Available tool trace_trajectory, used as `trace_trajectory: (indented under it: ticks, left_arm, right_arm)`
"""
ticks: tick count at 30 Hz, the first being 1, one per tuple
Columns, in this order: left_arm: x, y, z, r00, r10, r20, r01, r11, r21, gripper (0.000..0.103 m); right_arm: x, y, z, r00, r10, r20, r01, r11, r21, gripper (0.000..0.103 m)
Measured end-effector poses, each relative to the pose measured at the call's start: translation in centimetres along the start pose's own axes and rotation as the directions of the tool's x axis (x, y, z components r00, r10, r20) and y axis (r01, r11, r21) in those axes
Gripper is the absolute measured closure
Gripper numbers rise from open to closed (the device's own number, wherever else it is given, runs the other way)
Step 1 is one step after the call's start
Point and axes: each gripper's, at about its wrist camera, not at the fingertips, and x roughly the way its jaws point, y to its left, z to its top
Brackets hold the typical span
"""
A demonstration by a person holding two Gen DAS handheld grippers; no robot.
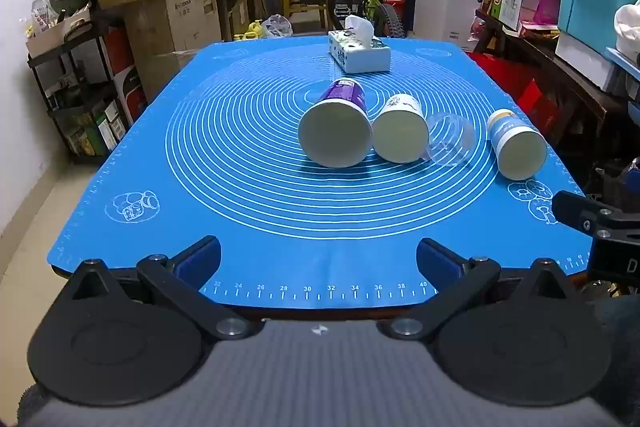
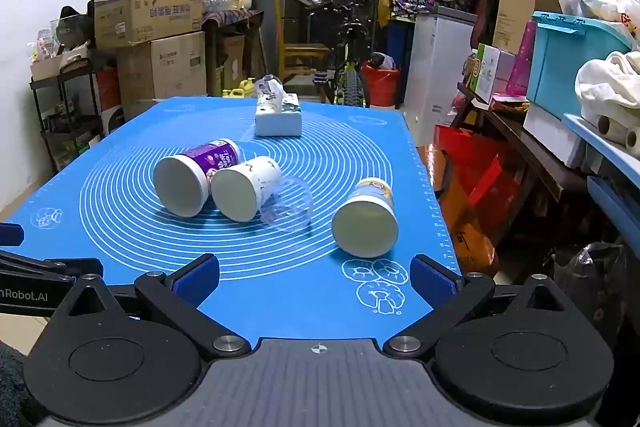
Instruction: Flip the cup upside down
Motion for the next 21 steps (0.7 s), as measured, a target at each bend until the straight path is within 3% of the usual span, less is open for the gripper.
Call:
trace_trajectory:
  ticks: [21]
  left_arm:
    - [0.35,0.13,-0.02,1.000,-0.002,-0.015,0.002,1.000,0.002,0.000]
  right_arm:
    - [0.15,-0.19,-0.10,1.000,-0.008,-0.001,0.008,1.000,-0.007,0.002]
